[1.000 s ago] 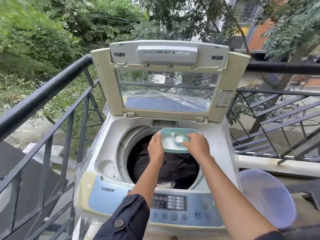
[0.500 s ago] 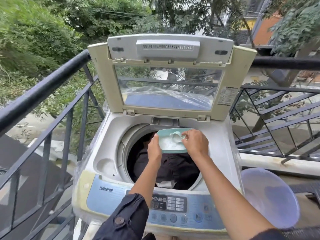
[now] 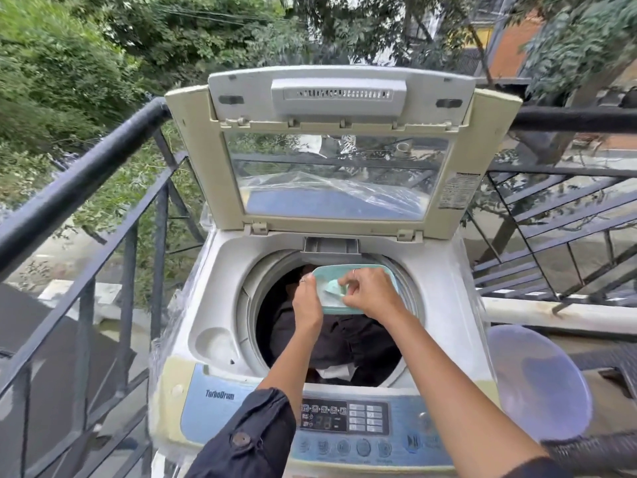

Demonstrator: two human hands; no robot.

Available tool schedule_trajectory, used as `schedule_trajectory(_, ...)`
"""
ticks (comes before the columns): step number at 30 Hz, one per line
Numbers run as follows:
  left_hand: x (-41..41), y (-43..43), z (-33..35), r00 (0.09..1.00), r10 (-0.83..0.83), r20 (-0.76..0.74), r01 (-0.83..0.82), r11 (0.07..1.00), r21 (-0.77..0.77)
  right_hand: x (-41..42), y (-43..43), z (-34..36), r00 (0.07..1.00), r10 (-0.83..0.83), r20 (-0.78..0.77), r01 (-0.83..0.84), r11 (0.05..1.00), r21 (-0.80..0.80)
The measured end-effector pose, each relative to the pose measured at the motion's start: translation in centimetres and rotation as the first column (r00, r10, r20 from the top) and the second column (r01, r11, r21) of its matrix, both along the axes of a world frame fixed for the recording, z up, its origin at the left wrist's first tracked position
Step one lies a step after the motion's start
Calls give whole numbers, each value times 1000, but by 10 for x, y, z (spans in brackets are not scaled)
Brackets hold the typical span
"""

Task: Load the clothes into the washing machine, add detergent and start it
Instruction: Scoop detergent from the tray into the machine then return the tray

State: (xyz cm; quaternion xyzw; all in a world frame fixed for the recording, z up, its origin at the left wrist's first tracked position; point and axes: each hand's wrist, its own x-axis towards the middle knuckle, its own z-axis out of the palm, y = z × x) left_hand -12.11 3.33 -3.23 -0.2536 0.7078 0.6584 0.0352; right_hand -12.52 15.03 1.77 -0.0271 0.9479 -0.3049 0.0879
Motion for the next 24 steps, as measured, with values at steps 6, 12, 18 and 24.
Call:
schedule_trajectory(6, -1, -7, -6, 999, -43, 6, 43, 999, -11, -1, -11, -2, 985, -20, 171, 39, 993, -108)
schedule_trajectory(12, -5, -13, -7, 994, -86, -64, 81, 994, -67, -10, -11, -7, 940, -79, 332, 168, 953, -250)
schedule_trajectory(18, -11, -23, -7, 991, -121, -49, 116, 988, -100, -16, -15, -18, 854, -150, 498, 371, 847, -381)
schedule_trajectory(24, -16, -32, -10, 992, -125, -12, 123, 989, -78, -19, -16, -26, 753, -136, 644, 530, 705, -471)
